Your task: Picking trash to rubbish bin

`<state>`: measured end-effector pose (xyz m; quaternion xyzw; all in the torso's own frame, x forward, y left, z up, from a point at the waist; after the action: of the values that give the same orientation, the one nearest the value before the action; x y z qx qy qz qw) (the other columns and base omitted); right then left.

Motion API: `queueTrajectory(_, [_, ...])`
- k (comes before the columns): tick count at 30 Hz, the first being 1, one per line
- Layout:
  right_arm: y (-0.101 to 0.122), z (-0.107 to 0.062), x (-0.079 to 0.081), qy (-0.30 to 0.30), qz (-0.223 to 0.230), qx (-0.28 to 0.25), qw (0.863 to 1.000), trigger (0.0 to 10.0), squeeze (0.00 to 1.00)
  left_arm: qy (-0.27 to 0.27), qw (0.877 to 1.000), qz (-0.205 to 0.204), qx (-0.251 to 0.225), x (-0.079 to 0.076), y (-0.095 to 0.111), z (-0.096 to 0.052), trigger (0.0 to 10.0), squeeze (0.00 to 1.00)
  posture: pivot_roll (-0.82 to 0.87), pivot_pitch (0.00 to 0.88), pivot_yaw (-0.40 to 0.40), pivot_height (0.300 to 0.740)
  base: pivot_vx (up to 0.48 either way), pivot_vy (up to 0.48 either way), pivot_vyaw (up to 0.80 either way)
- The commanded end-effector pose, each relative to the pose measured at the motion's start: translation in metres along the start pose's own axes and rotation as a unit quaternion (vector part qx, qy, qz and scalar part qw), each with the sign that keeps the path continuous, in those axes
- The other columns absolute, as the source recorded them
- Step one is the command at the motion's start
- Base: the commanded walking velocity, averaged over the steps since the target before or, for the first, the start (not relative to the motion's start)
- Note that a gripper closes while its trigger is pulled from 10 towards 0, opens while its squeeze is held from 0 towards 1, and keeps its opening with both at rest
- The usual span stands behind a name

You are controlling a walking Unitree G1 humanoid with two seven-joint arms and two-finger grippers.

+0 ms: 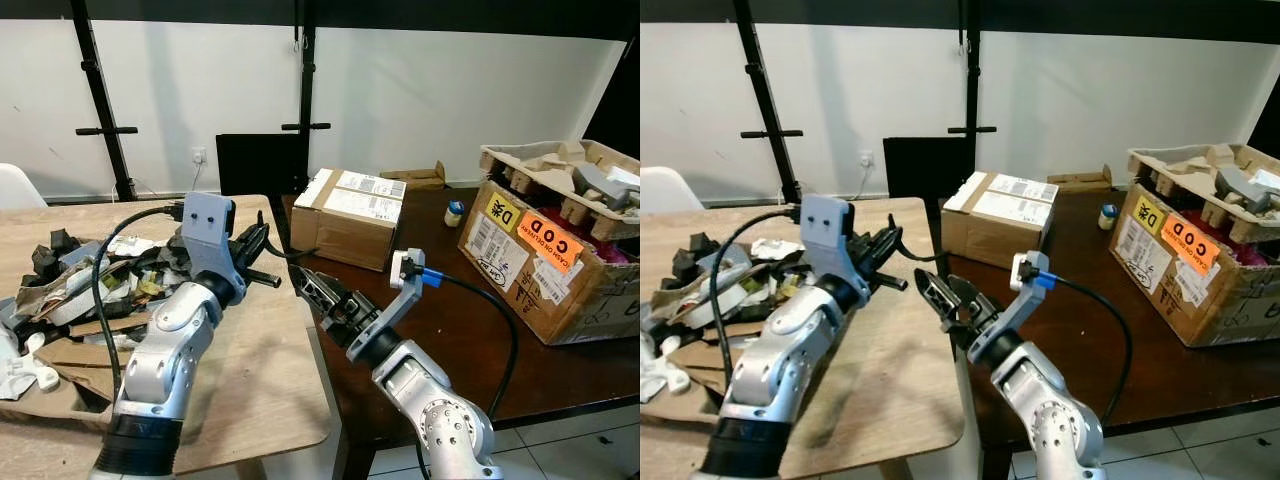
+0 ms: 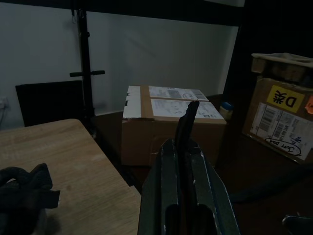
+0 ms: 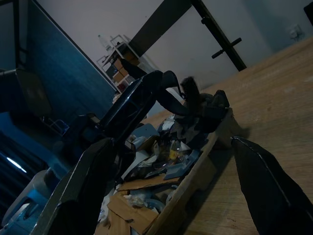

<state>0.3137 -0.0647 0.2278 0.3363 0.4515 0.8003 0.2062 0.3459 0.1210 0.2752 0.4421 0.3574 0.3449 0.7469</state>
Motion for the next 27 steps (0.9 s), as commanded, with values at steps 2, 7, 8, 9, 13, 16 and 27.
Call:
queueTrajectory(2, [0.001,-0.001,0.002,0.000,0.005,-0.002,1.000,10.0,0.00,-0.028,1.000,-0.013,0.008,-0.010,-0.003,-0.002,0.0,0.00,-0.07,0.115,-0.013,0.740,0.000,0.000,0.00])
queueTrajectory(7, [0.001,0.001,0.001,-0.007,0.008,-0.003,1.000,10.0,0.00,-0.057,0.998,-0.027,0.016,-0.020,-0.005,-0.002,0.0,0.00,-0.06,0.116,-0.011,0.740,0.000,0.000,0.00])
queueTrajectory(8, [0.001,0.001,0.000,-0.011,0.009,-0.004,1.000,10.0,0.00,-0.064,0.997,-0.027,0.019,-0.022,-0.006,-0.003,0.0,0.00,-0.06,0.116,-0.011,0.740,0.000,0.000,0.00])
queueTrajectory(9, [0.001,0.002,-0.002,-0.016,0.010,-0.005,1.000,10.0,0.00,-0.070,0.997,-0.028,0.023,-0.024,-0.007,-0.003,0.0,0.00,-0.06,0.118,-0.010,0.740,0.000,0.000,0.00])
queueTrajectory(13, [0.002,0.002,-0.004,-0.023,0.011,-0.009,1.000,10.0,0.00,-0.076,0.996,-0.027,0.028,-0.025,-0.008,-0.003,0.0,0.00,-0.06,0.118,-0.010,0.740,0.000,0.000,0.00])
queueTrajectory(16, [0.005,0.003,-0.005,-0.028,0.014,-0.017,0.999,10.0,0.00,-0.075,0.996,-0.026,0.032,-0.024,-0.008,-0.005,0.0,0.00,-0.06,0.118,-0.009,0.740,0.000,0.000,0.00])
queueTrajectory(27, [0.007,0.001,-0.008,-0.033,0.030,-0.023,0.999,0.0,0.00,-0.067,0.997,-0.023,0.033,-0.021,-0.008,-0.005,0.0,0.00,-0.06,0.119,-0.010,0.740,0.000,0.000,0.00])
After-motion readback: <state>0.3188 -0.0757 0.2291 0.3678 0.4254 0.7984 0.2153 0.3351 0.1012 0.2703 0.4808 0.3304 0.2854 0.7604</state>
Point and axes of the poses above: a point about 5 cm out from each wrist's last joint towards the gripper, its own z axis pointing out of the wrist towards the gripper, its own y axis along the axis of the wrist's last joint, x = y × z, the point moved 1 cm from there along z, pointing out of the wrist towards the gripper, and after that the axes turned 15 degrees about -z, right-handed, at the moved point
